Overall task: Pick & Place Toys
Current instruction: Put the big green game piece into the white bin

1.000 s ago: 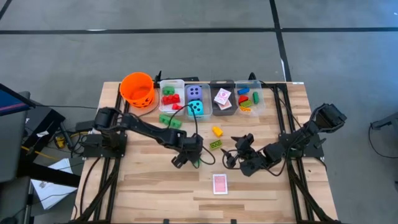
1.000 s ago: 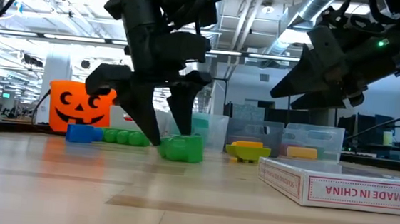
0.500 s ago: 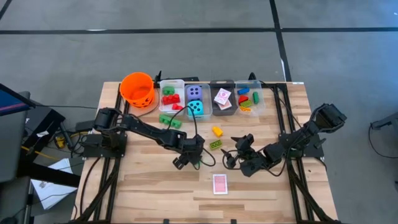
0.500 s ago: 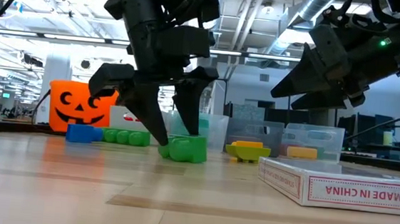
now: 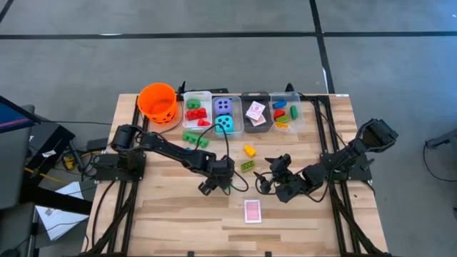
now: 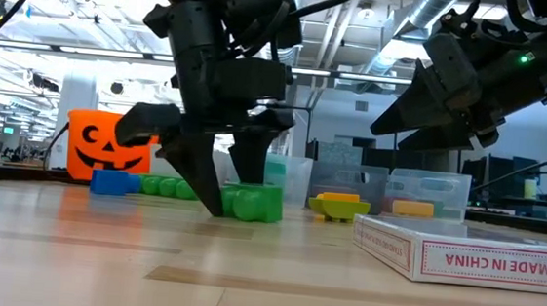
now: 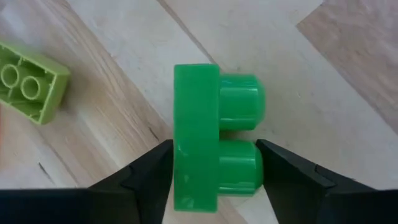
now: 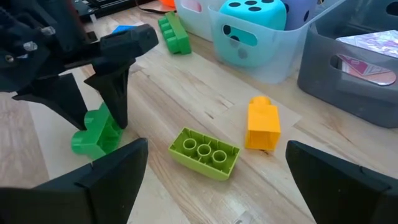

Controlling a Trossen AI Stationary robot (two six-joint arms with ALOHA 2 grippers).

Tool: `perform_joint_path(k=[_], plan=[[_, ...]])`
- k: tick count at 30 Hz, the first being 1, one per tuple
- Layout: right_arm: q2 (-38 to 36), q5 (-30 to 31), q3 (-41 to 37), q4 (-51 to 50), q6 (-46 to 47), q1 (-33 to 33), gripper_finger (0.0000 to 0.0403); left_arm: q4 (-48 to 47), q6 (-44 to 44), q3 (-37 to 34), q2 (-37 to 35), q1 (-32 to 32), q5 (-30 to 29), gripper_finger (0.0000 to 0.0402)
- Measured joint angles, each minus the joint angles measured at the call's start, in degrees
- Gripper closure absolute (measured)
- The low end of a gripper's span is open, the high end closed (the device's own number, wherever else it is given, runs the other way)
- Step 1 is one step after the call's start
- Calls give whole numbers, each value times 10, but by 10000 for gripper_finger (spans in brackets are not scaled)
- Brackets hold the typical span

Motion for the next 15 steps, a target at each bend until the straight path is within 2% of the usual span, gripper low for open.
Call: perform_joint_path(k=[5,7,10,15], plan=[[0,0,0,-2,0,0,29,1,-48,-3,-17,6,-4,240],[0,0,0,-2,0,0,29,5,-62,-2,-28,9,-15,240],[0,0,0,-2,0,0,29,-2,-63,-3,-48,11,-62,240],[0,0,0,-2,0,0,29,-27,-63,-2,-117,31,-185,240]])
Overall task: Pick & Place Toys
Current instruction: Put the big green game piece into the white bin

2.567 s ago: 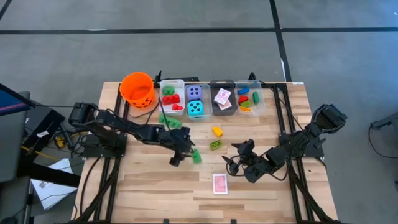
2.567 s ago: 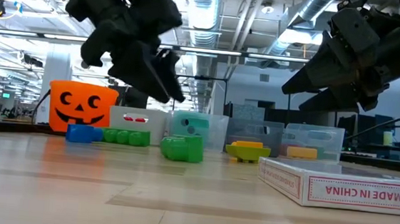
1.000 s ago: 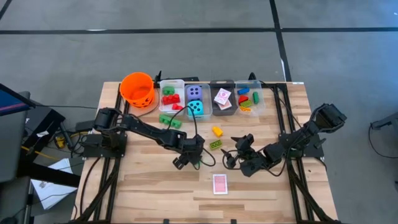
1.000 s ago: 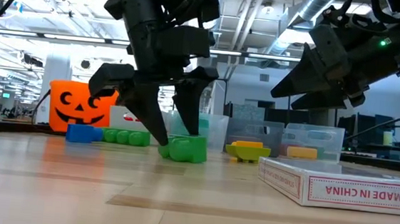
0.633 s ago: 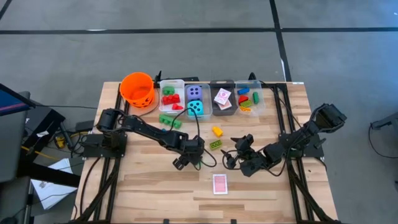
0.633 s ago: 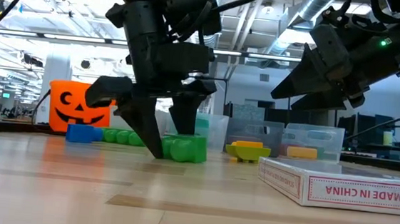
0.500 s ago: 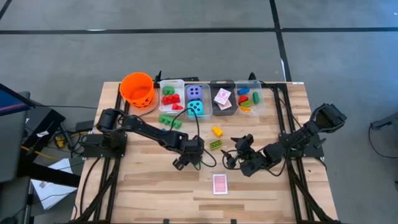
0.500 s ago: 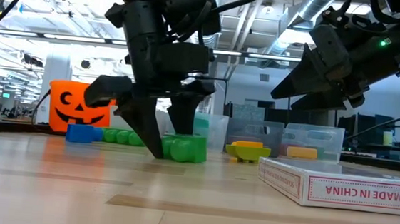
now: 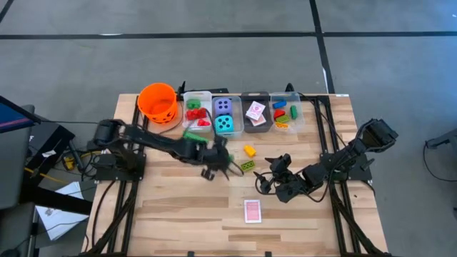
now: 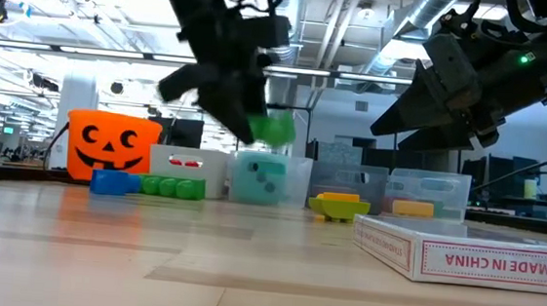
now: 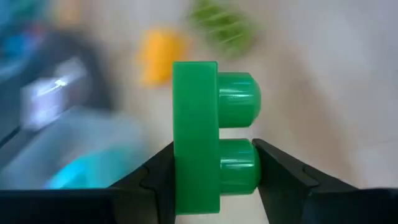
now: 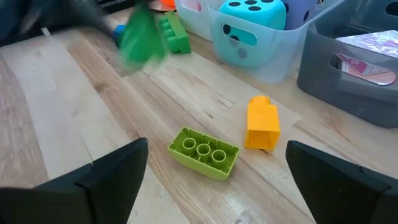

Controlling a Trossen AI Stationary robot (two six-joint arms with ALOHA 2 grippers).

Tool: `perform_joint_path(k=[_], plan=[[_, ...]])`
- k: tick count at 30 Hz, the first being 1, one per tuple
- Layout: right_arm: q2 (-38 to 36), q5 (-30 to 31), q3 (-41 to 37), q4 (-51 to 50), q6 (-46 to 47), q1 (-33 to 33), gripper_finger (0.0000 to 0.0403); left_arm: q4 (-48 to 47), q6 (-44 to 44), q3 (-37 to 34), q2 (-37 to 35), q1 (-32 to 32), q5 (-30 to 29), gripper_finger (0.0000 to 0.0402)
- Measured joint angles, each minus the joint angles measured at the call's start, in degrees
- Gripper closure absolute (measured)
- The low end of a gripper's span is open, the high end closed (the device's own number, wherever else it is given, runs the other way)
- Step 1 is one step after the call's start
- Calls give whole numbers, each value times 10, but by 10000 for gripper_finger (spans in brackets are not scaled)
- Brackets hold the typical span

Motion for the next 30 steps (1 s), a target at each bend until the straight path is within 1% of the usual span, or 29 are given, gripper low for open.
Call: perform_joint_path(k=[2,5,6,10,12,16,19,22,30], plan=[[0,0,0,0,0,0,29,-17,-7,0,-33,20,-46,240],[0,0,0,0,0,0,29,-39,-58,1,-86,60,-121,240],[0,0,0,0,0,0,29,-47,-79,1,-104,79,-132,240],[0,0,0,1,1,0,29,-93,-167,1,-166,162,-135,240],[0,0,0,1,2,0,29,-109,-203,1,-192,205,-117,240],[0,0,0,3,2,0,29,-144,-250,1,-221,279,-22,240],[0,0,0,2,2,0,29,-154,-261,1,-223,308,48,238],[0,0,0,3,1,0,29,-157,-260,1,-214,313,94,222],[0,-1,0,4,0,0,29,-157,-256,1,-183,309,89,176]])
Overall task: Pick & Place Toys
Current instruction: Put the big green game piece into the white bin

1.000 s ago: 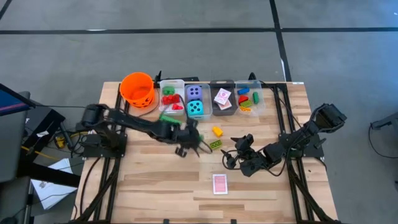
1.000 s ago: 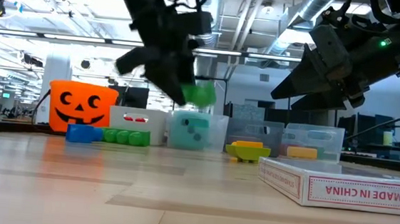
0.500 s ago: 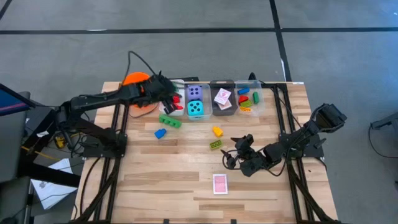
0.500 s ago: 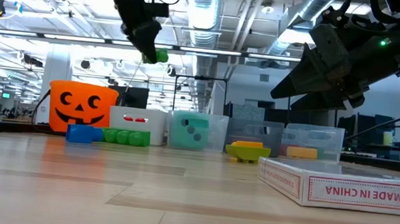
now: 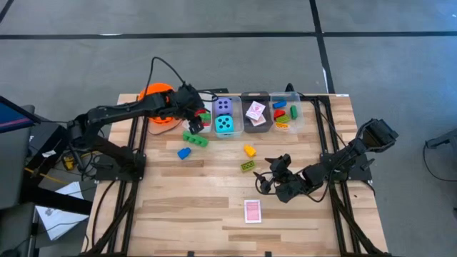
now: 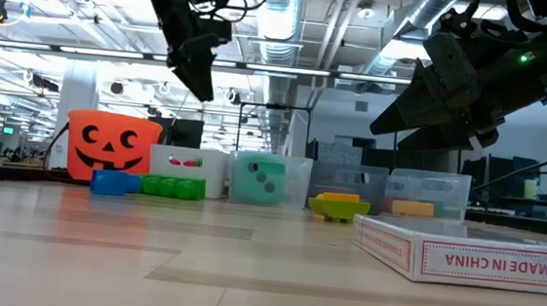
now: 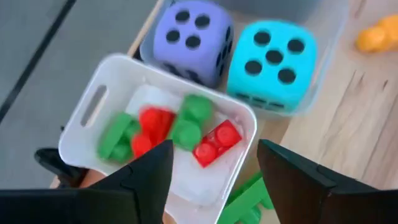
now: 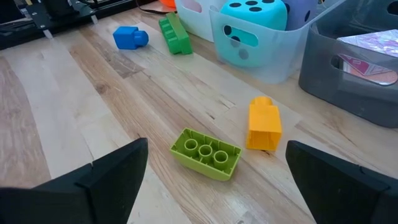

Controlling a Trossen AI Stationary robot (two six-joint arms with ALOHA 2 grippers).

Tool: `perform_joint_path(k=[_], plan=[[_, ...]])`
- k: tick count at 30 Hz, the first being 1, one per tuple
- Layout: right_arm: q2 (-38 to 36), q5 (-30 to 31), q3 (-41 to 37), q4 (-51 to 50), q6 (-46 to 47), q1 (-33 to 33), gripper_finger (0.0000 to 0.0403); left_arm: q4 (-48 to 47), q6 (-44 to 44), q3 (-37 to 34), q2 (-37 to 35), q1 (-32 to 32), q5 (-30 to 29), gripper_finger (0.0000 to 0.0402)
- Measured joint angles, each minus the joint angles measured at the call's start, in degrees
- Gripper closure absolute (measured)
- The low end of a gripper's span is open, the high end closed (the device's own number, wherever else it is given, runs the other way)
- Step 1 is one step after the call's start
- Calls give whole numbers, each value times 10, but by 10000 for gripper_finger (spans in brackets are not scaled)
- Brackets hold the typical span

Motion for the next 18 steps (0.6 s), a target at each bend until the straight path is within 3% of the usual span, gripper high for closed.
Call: perform_joint_path(k=[6,11,18], plan=[[0,-4,0,0,0,3,29,-16,3,0,8,-4,17,153],[0,-4,0,0,0,4,29,-52,74,0,8,-33,98,150],[0,-4,0,0,5,4,29,-29,140,-62,7,-114,101,153]])
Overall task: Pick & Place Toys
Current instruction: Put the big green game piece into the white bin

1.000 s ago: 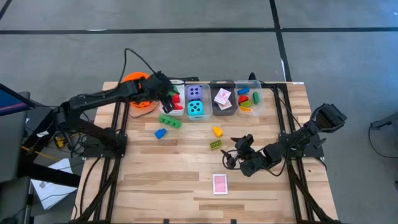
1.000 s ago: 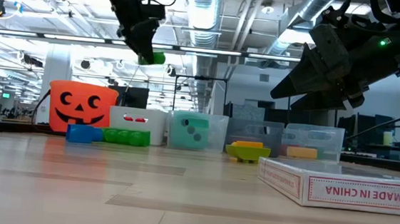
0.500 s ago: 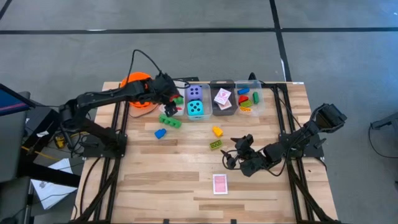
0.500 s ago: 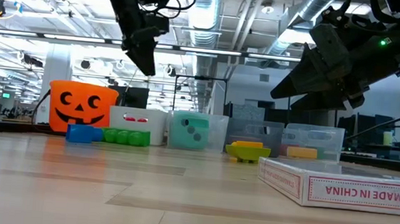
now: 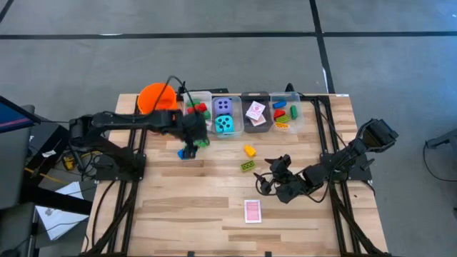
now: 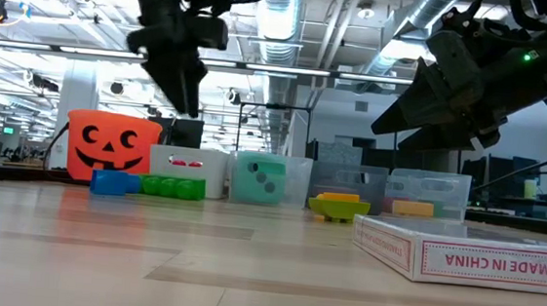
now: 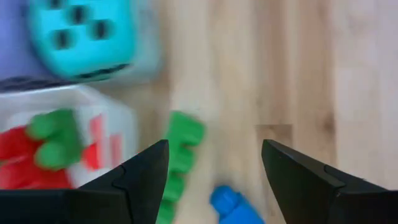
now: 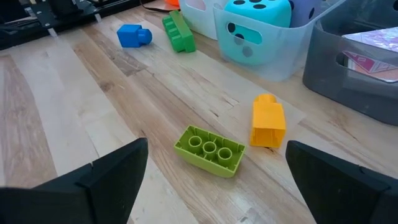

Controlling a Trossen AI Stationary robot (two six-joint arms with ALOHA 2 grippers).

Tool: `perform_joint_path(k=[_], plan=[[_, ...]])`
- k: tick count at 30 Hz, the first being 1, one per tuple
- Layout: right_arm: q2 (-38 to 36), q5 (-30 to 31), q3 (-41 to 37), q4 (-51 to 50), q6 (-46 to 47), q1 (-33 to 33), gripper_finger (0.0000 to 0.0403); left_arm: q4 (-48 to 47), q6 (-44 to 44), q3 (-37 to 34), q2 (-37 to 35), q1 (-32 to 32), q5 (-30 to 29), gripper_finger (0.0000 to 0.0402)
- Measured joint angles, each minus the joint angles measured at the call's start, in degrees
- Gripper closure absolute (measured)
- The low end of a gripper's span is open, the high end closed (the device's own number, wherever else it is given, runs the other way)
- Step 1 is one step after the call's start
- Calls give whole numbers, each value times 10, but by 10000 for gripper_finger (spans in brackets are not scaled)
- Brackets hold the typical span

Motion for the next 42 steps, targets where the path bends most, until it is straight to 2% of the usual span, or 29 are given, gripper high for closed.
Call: perform_joint_path(k=[3,8,21,27,34,40,42], plan=[[0,0,0,0,0,0,29,42,3,-44,0,-26,-23,150],[0,0,0,0,0,0,29,80,-1,-93,0,-23,-80,149],[0,0,0,-1,0,0,29,185,16,-163,0,-8,-102,150],[0,0,0,-1,0,0,29,215,31,-172,0,-4,-127,148],[0,0,0,-2,0,0,29,214,31,-172,8,17,-128,150],[0,0,0,-4,0,0,29,222,32,-172,48,24,-95,154],[0,0,0,-4,0,0,29,226,32,-172,66,24,-102,155]])
